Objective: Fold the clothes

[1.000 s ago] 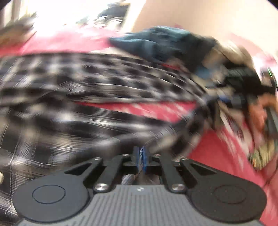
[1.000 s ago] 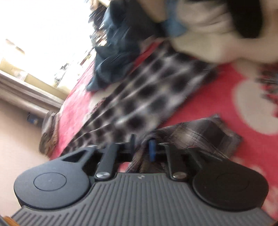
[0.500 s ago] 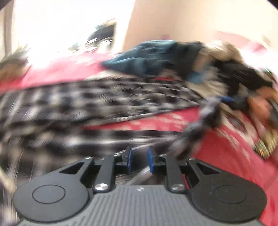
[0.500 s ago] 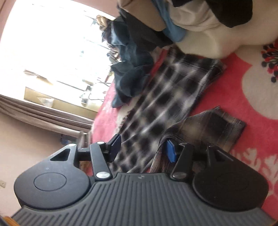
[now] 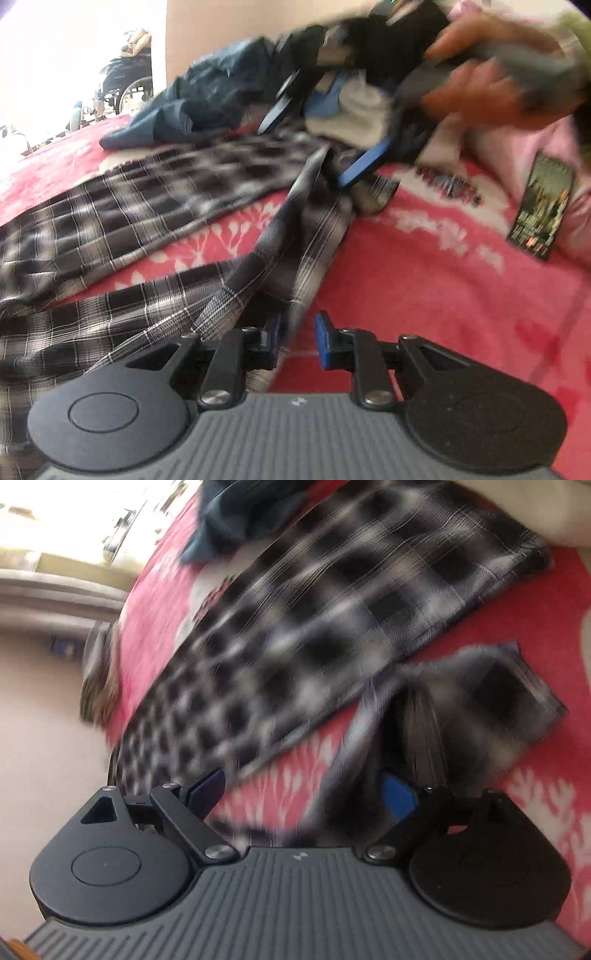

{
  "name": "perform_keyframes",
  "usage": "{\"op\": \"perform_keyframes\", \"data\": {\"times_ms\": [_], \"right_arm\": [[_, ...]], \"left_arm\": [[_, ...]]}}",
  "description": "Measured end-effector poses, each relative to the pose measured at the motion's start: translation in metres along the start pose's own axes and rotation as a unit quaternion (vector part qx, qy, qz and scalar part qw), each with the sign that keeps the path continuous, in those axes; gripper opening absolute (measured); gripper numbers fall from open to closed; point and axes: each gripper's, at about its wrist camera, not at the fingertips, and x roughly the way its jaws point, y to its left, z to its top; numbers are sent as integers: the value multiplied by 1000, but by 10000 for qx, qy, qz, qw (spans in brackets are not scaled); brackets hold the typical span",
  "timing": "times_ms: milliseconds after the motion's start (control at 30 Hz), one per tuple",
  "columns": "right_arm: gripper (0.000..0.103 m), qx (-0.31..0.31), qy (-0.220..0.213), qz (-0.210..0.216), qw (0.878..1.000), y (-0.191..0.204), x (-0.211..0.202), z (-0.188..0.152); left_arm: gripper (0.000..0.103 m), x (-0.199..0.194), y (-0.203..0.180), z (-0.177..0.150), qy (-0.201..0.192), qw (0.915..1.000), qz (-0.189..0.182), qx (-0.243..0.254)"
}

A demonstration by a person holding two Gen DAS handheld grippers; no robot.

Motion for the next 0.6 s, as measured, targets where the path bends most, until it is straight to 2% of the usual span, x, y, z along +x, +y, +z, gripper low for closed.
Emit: {"op": "perform_keyframes", "data": {"times_ms": [133,200,267,300,367,500,533,600], "right_arm": [[90,73,-675,40,9977,-22,-44,-25],[89,518,-982,36,9938,-48,-56,-34],[87,1136,-1051,144,9879,-74,-51,-39],[84,1450,-1089,259,9831,-87,-45,-41],[79,1960,-1216,569,9714,-104,-32,-49],[65,2711,-1476,1265,9427,-124,-2,-52],[52,2823,-1476,1340,9384,-126,5,-52],[37,2901,-1453,1383,9357,-127,14,-51]], "left_arm": [[21,9,1,-1,-5,9999,24,123],[20,12,0,-1,-36,9998,57,196],[13,14,0,0,-70,9997,90,196],[6,14,1,2,-90,9998,110,153],[4,11,9,4,-135,9998,48,-103],[3,-4,25,7,-273,9974,-180,-636],[3,-10,27,8,-309,9967,-252,-711],[3,-23,31,10,-372,9949,-397,-848]]}}
